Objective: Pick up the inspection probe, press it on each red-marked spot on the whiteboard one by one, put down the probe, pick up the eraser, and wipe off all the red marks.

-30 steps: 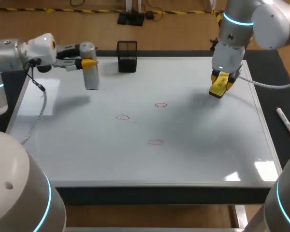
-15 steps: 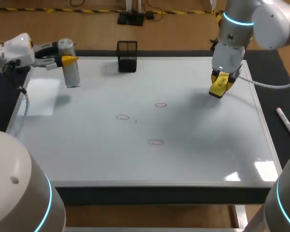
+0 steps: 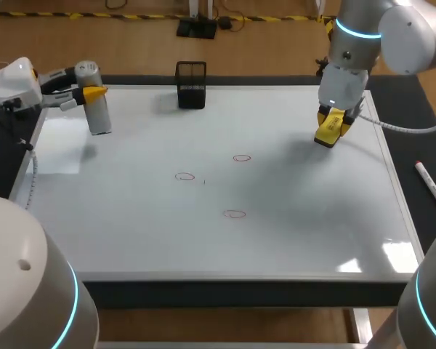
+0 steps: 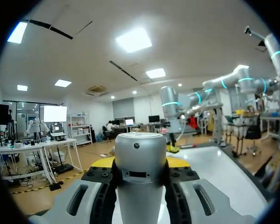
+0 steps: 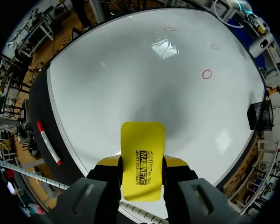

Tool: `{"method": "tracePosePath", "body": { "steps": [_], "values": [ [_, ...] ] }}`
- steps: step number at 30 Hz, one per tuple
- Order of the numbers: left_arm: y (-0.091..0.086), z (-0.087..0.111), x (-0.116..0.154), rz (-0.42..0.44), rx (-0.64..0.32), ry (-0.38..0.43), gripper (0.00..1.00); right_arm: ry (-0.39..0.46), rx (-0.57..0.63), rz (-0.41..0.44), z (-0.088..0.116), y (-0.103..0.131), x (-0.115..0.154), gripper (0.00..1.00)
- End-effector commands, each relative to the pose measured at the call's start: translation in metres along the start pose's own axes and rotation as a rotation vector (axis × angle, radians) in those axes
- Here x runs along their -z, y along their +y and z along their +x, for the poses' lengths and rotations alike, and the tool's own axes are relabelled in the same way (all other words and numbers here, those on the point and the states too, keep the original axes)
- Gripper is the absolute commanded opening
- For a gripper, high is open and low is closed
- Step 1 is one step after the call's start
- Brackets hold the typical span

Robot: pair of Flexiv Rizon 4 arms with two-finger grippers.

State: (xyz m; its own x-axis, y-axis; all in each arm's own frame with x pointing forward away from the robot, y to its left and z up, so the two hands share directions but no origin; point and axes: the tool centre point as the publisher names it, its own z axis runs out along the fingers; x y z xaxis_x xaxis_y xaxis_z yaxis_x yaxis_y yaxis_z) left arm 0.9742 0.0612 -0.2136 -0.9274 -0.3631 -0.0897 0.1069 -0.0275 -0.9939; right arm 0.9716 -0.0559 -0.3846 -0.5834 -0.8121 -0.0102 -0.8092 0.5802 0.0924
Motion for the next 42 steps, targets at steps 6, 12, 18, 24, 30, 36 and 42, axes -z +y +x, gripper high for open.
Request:
{"method": "tracePosePath", "body": {
  "steps": [6, 12, 18, 24, 30, 36, 42],
  "values": [
    [-0.002, 0.003, -0.001, -0.003, -0.002, -0.016, 0.00, 0.029, 0.098, 0.024, -0.030, 0.029, 0.003, 0.00],
    [-0.002, 0.003, -0.001, -0.003, -0.002, -0.016, 0.00, 0.035, 0.192, 0.025, -0.062, 0.060, 0.001, 0.00],
    [-0.002, 0.003, -0.001, -0.003, -0.002, -0.016, 0.00, 0.036, 0.286, 0.020, -0.093, 0.095, -0.003, 0.00],
    [-0.002, 0.003, -0.001, -0.003, -0.002, -0.016, 0.00, 0.055, 0.381, 0.007, -0.118, 0.125, -0.014, 0.00],
    [-0.002, 0.003, -0.001, -0.003, -0.002, -0.016, 0.00, 0.067, 0.496, 0.009, -0.140, 0.167, -0.019, 0.00],
    [-0.002, 0.003, -0.001, -0.003, -0.002, -0.016, 0.00, 0.065, 0.577, 0.021, -0.160, 0.205, -0.019, 0.00],
    [-0.002, 0.003, -0.001, -0.003, -0.002, -0.016, 0.00, 0.069, 0.635, 0.033, -0.180, 0.230, -0.023, 0.00]
  ]
}}
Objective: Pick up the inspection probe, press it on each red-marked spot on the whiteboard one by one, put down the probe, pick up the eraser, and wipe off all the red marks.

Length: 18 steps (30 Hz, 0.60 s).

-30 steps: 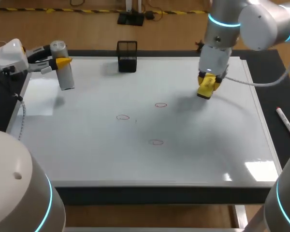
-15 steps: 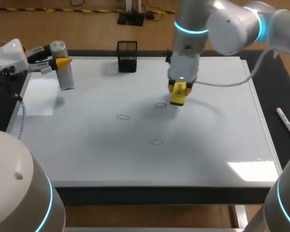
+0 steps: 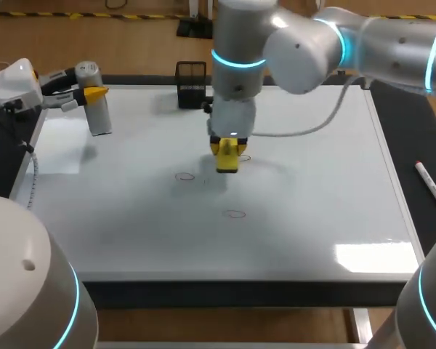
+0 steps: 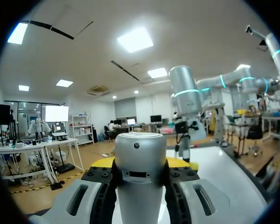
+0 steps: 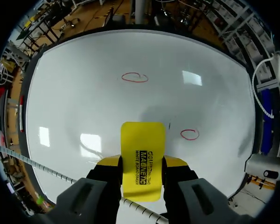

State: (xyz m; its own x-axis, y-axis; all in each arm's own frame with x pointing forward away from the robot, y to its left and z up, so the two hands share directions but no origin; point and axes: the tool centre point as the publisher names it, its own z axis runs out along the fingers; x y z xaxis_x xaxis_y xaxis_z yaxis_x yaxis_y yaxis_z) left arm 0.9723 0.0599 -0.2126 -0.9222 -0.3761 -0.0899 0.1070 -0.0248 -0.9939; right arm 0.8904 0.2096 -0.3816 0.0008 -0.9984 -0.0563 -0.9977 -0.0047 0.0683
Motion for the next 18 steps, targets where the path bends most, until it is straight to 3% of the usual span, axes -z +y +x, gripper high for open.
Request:
{"method": "tracePosePath", "body": {
  "steps": [1, 18],
  "values": [
    [-0.001, 0.001, 0.000, 0.000, -0.001, -0.002, 0.00, 0.070, 0.020, 0.008, -0.021, 0.003, -0.005, 0.00],
    [-0.001, 0.001, 0.000, 0.000, -0.001, -0.002, 0.00, 0.080, 0.090, 0.056, -0.102, 0.015, -0.020, 0.00]
  ]
}}
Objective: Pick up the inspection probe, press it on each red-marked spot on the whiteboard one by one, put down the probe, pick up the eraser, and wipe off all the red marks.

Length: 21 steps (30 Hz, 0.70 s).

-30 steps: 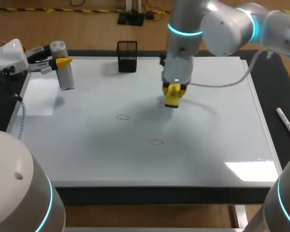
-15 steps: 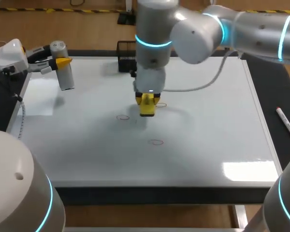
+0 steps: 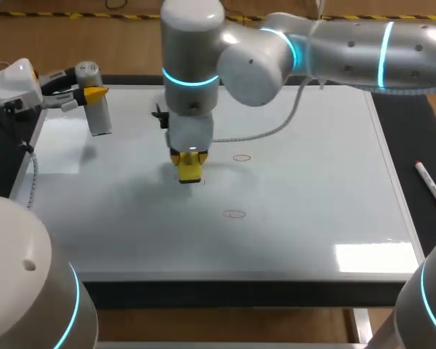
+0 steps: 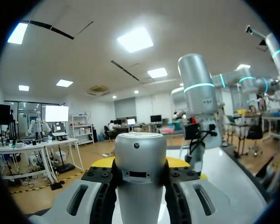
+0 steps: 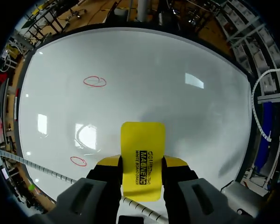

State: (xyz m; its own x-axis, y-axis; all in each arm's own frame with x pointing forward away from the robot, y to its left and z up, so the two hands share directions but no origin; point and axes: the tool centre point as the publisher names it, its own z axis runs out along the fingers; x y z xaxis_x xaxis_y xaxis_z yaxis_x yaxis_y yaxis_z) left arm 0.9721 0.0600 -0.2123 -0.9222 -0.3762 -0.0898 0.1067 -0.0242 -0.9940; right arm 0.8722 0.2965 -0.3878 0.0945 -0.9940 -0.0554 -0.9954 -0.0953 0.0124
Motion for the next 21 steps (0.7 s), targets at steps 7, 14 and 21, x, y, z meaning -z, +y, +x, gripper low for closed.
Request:
{"method": "tracePosePath", "body": {
  "steps": [7, 14, 21],
  "values": [
    [-0.001, 0.001, 0.000, 0.001, -0.001, -0.002, 0.00, 0.040, 0.018, 0.001, -0.034, -0.003, -0.012, 0.00],
    [-0.001, 0.001, 0.000, 0.001, -0.001, -0.002, 0.00, 0.050, 0.025, 0.001, -0.046, -0.003, -0.016, 0.00],
    [-0.001, 0.001, 0.000, 0.001, -0.001, -0.002, 0.00, 0.038, 0.015, -0.001, -0.050, -0.003, -0.023, 0.00]
  ]
}}
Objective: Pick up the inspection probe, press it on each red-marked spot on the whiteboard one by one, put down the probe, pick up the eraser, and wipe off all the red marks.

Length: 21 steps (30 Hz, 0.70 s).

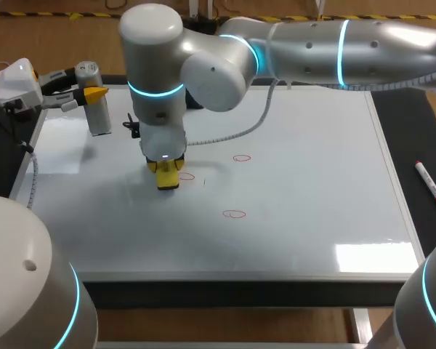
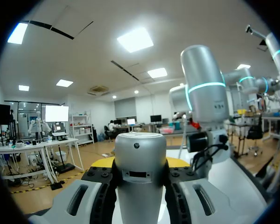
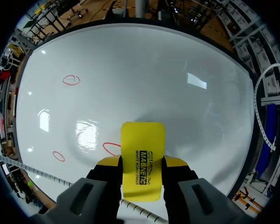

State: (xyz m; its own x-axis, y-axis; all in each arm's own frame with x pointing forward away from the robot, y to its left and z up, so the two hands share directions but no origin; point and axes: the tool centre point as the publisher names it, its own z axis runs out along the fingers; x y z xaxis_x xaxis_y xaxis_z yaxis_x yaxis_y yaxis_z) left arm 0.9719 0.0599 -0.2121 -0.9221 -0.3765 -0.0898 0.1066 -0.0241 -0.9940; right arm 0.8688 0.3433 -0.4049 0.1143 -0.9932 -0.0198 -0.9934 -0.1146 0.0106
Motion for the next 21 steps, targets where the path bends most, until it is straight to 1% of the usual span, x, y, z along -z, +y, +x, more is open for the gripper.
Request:
{"method": "tracePosePath", "body": {
  "steps": [1, 15, 21],
  "values": [
    [-0.001, 0.000, 0.000, 0.001, -0.001, -0.002, 0.00, 0.000, -0.005, -0.003, -0.004, -0.002, -0.004, 0.00],
    [-0.001, 0.000, 0.000, 0.001, -0.001, -0.002, 0.00, -0.015, -0.017, -0.027, -0.003, 0.000, -0.014, 0.00],
    [-0.001, 0.000, 0.000, 0.001, -0.001, -0.002, 0.00, -0.017, -0.022, -0.027, 0.003, 0.001, -0.017, 0.00]
  ]
}}
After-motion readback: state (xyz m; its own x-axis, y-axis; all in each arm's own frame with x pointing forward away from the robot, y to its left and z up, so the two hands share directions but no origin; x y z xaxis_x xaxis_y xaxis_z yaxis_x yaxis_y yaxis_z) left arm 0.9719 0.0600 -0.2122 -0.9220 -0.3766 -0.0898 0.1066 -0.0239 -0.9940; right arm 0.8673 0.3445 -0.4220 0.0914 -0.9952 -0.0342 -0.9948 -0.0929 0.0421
